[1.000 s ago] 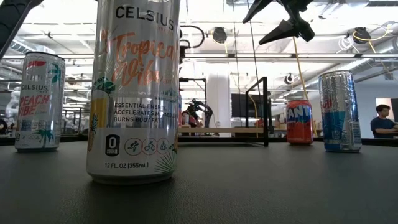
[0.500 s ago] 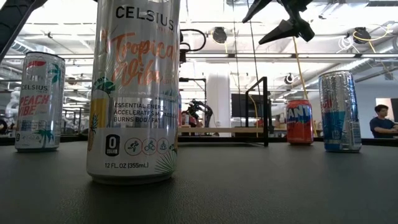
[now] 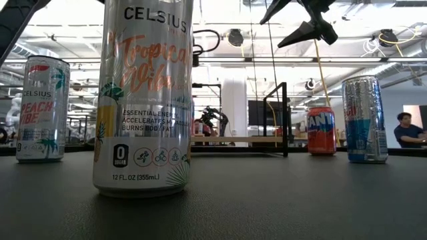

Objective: Place canned beverage on shelf
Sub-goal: Put the left Red soda can on the shelf

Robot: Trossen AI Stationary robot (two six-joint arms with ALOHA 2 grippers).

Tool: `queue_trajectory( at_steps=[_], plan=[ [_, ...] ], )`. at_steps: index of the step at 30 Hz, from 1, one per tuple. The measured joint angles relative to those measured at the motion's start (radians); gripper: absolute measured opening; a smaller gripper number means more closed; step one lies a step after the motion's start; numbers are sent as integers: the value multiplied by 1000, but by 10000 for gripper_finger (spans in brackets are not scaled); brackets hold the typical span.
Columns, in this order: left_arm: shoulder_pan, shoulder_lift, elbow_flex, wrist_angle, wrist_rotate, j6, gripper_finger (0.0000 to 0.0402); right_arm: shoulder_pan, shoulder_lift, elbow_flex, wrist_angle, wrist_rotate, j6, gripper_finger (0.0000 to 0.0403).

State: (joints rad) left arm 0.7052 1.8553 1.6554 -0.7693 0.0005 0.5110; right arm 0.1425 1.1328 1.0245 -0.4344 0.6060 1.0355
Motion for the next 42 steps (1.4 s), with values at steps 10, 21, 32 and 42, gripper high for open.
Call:
queue_trajectory(
  at_steps=[10, 21, 32, 42],
  plan=[
    [36, 0, 0, 4, 86, -4, 263, 0, 0, 0, 0, 21, 1, 297],
    [42, 0, 0, 4, 131, 20, 263, 0, 0, 0, 3, 26, 1, 297],
    [47, 0, 0, 16, 131, 22, 263, 0, 0, 0, 7, 53, -3, 297],
    [47, 0, 0, 19, 126, 18, 263, 0, 0, 0, 48, 62, -27, 297]
  ],
)
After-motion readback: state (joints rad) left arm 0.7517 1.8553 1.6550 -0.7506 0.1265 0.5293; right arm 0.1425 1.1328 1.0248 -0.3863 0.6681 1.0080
